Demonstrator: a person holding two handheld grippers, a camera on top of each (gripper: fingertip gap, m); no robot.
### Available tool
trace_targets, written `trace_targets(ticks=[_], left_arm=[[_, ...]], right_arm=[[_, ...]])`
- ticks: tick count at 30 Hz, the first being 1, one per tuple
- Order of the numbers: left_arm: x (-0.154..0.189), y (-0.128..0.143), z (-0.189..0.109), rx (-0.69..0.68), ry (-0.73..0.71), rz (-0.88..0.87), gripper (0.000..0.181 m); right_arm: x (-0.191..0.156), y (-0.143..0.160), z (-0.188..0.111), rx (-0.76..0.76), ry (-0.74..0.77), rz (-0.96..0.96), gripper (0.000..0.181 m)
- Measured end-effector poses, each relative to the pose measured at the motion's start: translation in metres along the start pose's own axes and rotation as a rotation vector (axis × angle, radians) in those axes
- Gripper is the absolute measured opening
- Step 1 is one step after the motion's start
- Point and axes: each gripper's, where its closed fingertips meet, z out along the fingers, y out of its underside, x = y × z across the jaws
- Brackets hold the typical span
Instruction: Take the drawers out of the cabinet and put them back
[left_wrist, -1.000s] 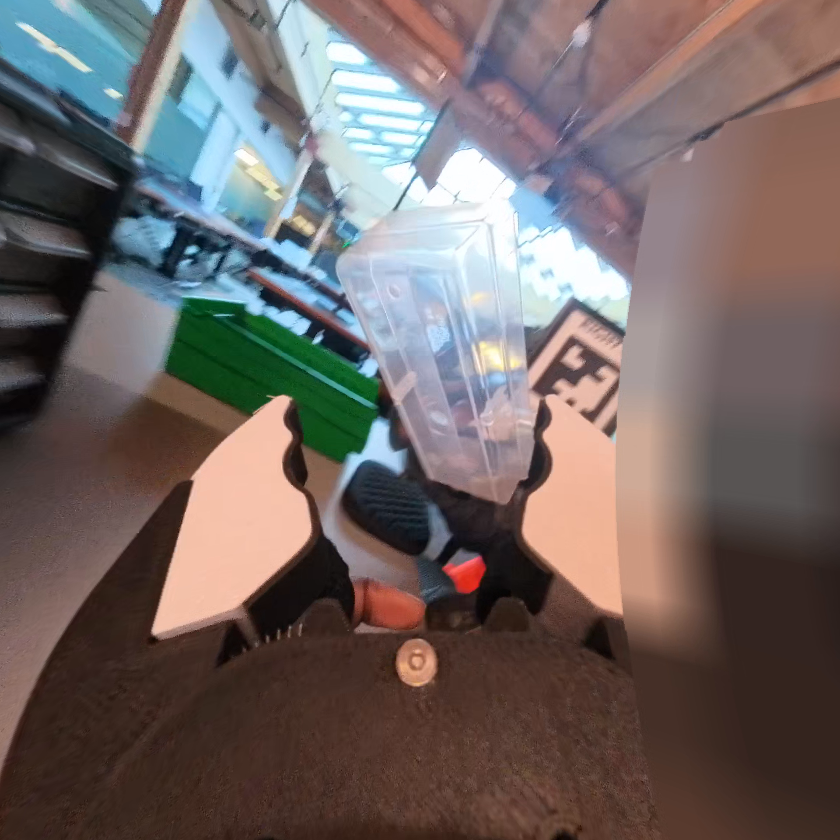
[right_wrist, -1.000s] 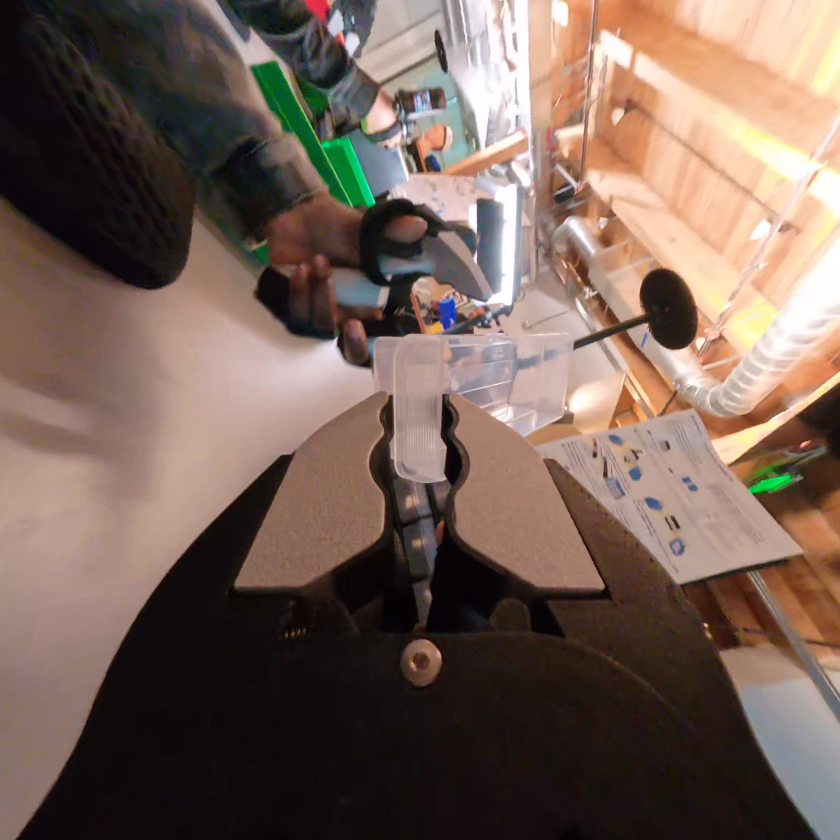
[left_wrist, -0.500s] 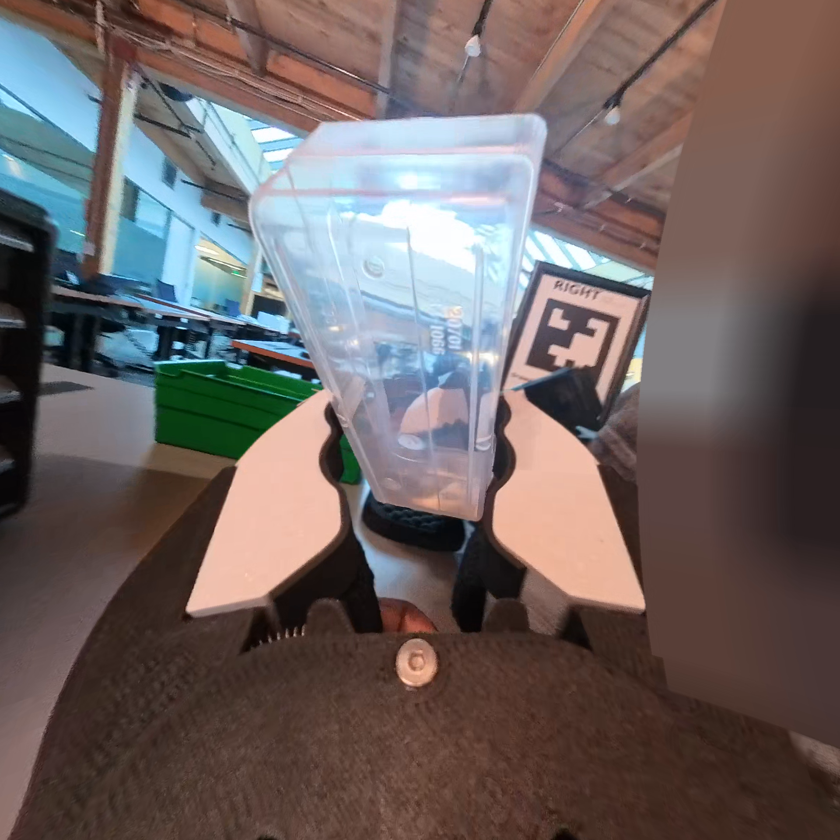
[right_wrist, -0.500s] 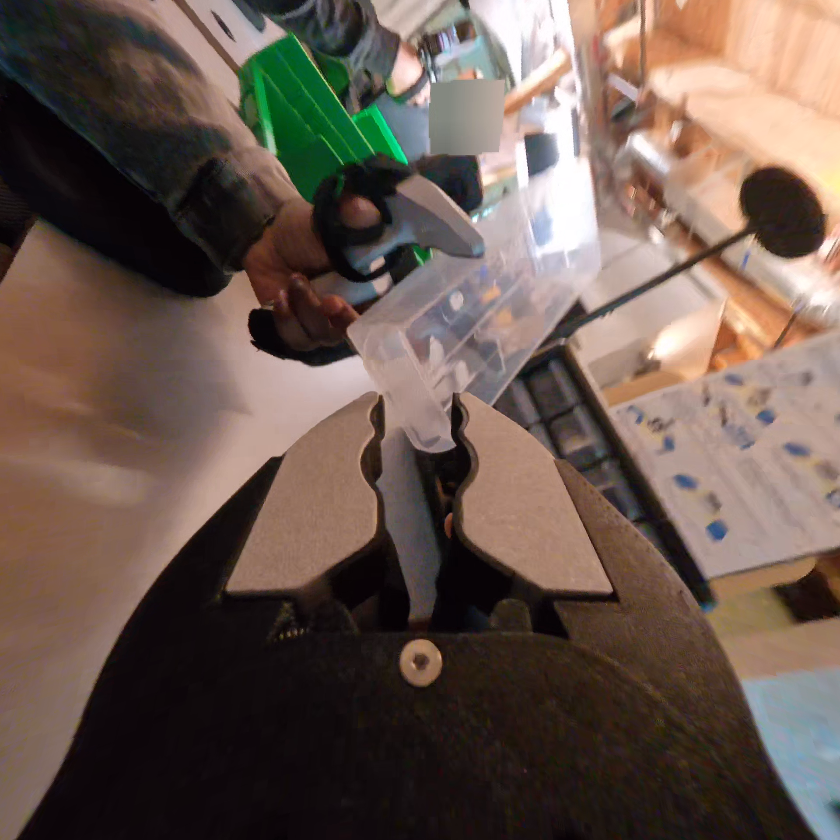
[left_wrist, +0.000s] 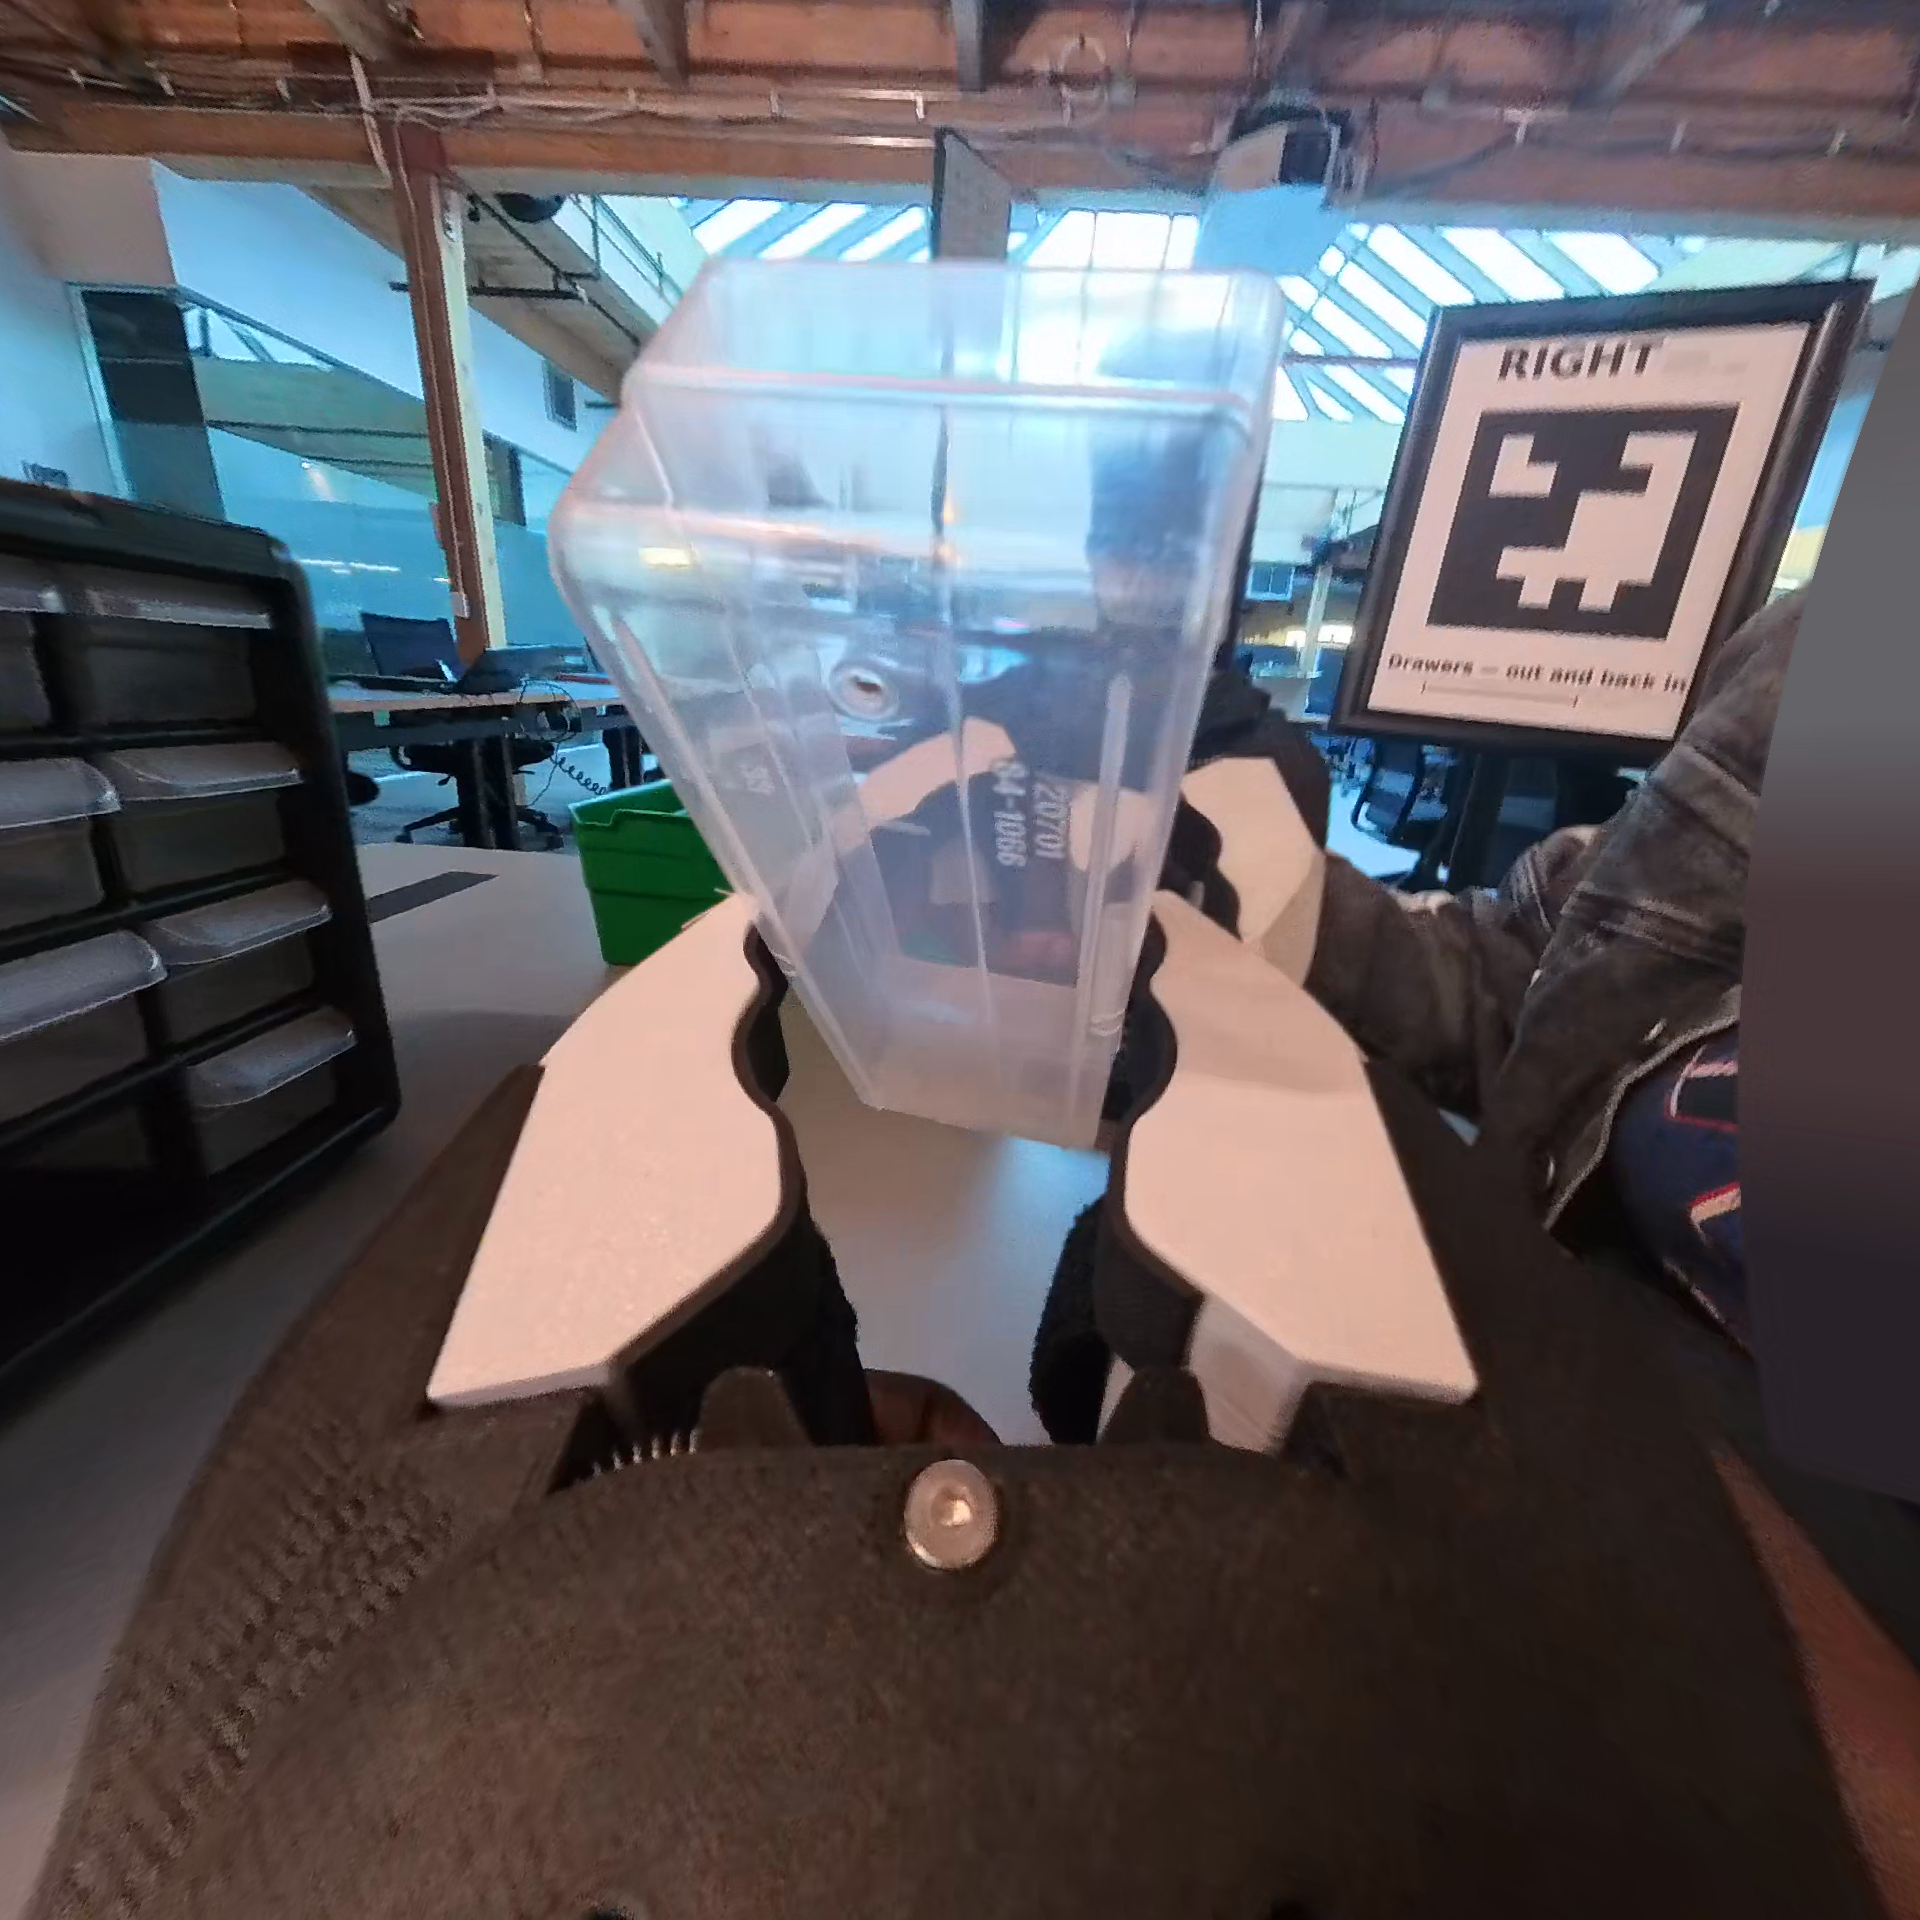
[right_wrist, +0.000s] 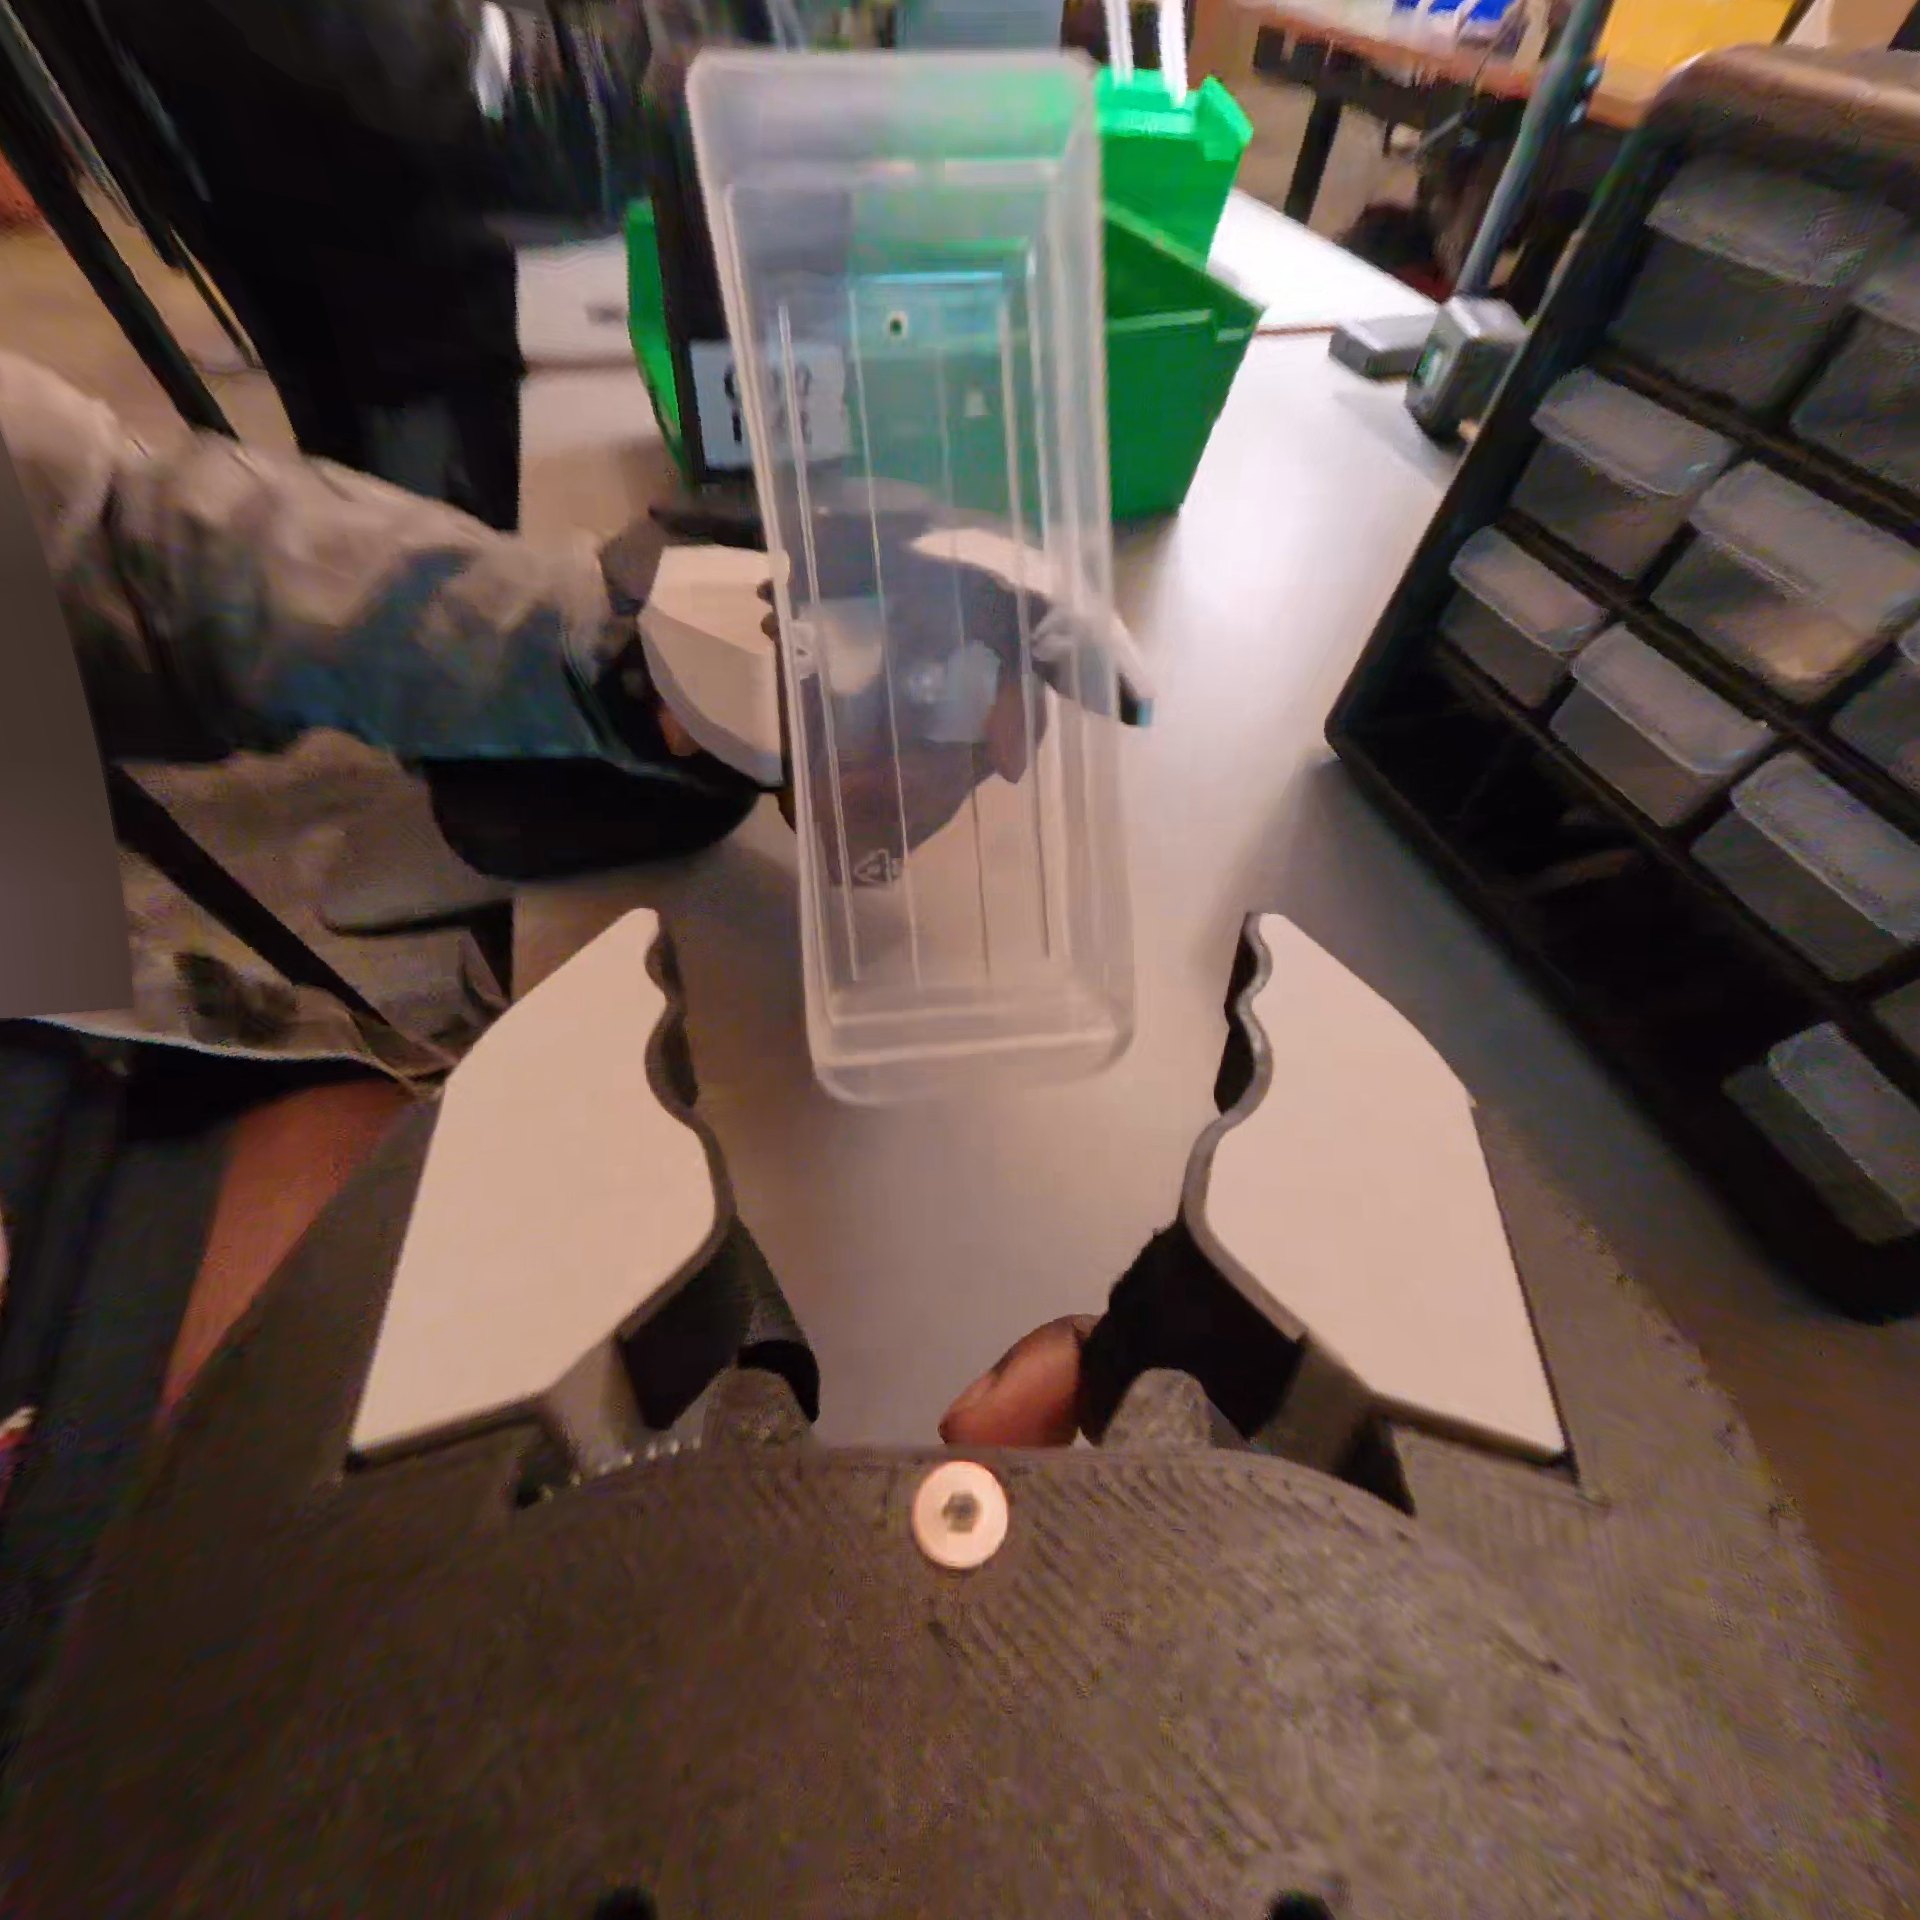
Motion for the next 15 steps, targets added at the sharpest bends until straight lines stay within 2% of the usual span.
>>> trace_targets(ticks=[7, 11, 15], left_arm=[[0.009, 0.008, 0.004, -0.051, 0.017, 0.093, 0.064], [0.011, 0.013, 0.005, -0.079, 0.015, 0.141, 0.064], [0.014, 0.021, 0.006, -0.115, 0.050, 0.068, 0.068]], right_arm=[[-0.002, 0.020, 0.031, -0.277, 0.058, -0.124, 0.085], [-0.005, 0.024, 0.035, -0.334, 0.051, -0.169, 0.075], [-0.004, 0.023, 0.027, -0.322, 0.056, -0.205, 0.073]])
